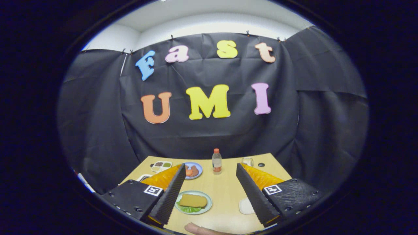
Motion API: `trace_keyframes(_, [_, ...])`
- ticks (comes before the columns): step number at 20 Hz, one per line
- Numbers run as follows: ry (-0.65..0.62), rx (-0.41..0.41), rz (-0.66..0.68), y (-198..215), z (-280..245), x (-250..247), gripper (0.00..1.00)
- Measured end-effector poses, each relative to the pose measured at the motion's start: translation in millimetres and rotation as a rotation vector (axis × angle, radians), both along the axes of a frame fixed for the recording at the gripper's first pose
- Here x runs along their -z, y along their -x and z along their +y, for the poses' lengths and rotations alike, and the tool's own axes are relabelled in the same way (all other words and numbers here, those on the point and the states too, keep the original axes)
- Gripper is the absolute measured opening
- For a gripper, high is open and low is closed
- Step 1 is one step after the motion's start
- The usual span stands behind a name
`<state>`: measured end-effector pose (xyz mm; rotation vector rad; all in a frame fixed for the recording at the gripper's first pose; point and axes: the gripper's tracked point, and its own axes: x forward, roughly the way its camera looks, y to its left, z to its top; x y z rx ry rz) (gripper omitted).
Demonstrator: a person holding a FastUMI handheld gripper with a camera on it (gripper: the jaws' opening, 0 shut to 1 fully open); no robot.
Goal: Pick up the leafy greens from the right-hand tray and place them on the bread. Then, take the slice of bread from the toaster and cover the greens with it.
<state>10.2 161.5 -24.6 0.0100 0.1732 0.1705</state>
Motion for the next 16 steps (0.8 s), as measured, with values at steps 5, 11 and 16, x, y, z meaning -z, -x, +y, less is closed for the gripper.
trace_keyframes(5, [0.046, -0.031, -0.161, 41.4, -8.1, -35.5, 0.97])
trace_keyframes(11, [0.059, -0.017, -0.249, 72.0, -7.6, -43.8, 0.97])
trace_keyframes(16, [0.102, -0.087, -0.274, 87.9, 3.8, -37.0, 0.97])
